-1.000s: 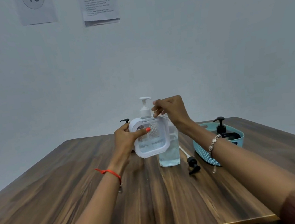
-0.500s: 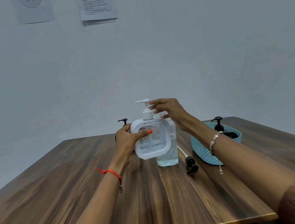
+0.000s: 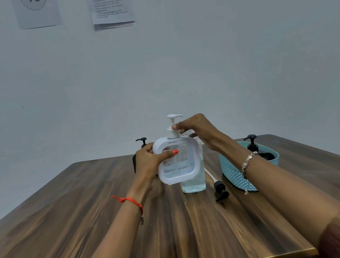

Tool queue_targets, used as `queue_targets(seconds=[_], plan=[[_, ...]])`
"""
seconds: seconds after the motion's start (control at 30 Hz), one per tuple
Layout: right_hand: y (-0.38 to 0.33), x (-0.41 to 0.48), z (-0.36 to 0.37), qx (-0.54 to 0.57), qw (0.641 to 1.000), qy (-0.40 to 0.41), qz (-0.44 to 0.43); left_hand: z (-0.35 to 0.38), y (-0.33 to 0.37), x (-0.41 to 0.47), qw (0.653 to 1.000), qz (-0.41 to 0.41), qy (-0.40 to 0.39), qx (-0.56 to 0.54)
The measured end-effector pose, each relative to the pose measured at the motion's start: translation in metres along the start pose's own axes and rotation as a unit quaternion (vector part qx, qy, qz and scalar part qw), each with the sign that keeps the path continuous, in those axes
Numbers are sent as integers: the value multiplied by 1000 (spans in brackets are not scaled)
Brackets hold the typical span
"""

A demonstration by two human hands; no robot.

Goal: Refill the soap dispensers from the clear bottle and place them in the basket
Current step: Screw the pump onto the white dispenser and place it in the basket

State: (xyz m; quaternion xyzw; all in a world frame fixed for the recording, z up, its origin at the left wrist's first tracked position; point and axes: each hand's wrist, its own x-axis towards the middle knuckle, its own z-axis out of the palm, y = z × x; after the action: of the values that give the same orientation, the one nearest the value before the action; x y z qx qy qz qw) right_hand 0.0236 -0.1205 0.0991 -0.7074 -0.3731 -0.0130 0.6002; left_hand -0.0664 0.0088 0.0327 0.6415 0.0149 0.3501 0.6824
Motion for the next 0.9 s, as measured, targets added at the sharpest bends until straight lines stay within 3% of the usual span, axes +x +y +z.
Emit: queue_targets(seconds=[0.2,0.37,0.43,0.6,0.77,0.9], plan=[[4,0,-7,-12,1000,-24,-10,0,-3,3,1000,4,-8,3],[6,1,-5,24,995,-100,-17,-1,-5,3,999,-1,-40,5],[5,1,-4,-2,996,-85,-37,0,-6,3,999,-3,-45,-5],[13,0,10,-105,992,44,-62,5,-9,2,999,2,-44,-1],[9,-3,-4,-23,996,-84,-14,4,-11,2,999,-3,-44,-28],[11,-4,-7,-49,997,-51,-8,5,-12,4,999,3,-38,4]])
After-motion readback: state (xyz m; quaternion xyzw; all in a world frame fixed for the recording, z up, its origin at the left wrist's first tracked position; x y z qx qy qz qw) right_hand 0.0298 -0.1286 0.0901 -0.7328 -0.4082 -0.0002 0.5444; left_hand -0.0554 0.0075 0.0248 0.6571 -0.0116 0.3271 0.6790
